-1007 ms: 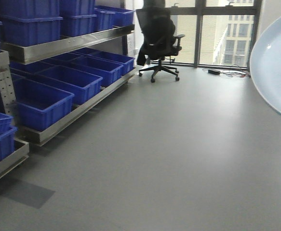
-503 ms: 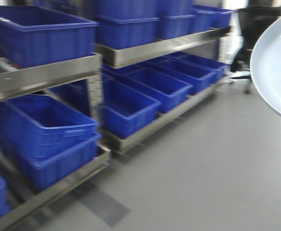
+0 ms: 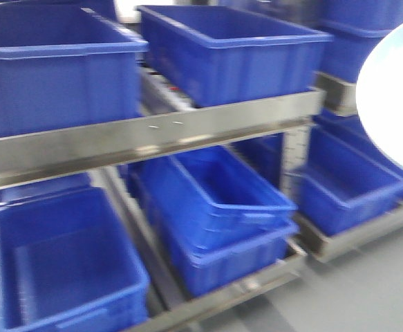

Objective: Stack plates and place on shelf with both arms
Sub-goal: 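Drive the base to the shelf of blue bins holding the plates, then lower the plates into the blue bin with the right gripper and release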

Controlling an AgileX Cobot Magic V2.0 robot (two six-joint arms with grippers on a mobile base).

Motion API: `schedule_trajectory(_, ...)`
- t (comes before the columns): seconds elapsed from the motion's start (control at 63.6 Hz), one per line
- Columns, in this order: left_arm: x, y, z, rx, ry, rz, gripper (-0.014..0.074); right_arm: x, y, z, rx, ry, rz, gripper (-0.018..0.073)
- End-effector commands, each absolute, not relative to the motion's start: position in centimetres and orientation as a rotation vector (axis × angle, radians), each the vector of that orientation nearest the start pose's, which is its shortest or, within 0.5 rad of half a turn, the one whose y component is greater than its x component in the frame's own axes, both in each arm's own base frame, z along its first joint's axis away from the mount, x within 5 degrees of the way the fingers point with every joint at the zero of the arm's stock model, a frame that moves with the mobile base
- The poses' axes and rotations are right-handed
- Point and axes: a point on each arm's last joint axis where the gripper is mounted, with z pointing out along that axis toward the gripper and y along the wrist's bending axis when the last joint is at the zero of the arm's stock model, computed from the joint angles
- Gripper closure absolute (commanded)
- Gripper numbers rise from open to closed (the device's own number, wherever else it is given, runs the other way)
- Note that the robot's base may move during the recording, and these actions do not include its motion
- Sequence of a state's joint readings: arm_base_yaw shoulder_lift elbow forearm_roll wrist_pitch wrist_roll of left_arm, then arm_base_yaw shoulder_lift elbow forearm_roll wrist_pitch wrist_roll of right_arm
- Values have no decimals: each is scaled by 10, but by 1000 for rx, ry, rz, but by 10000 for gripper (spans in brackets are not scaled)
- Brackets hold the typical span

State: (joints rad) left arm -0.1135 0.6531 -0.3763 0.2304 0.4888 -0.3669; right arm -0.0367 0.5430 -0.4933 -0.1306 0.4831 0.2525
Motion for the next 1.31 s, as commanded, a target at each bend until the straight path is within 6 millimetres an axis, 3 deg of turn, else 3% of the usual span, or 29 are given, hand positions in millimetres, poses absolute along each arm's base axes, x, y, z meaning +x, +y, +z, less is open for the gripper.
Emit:
schedule_trajectory(0.0,127,-5,257,-110,2146,-52,500,114,-10,313,197,1877,10,502)
schedule_trajectory(1.29,127,-5,257,-110,2146,-52,500,114,-10,313,197,1877,10,502)
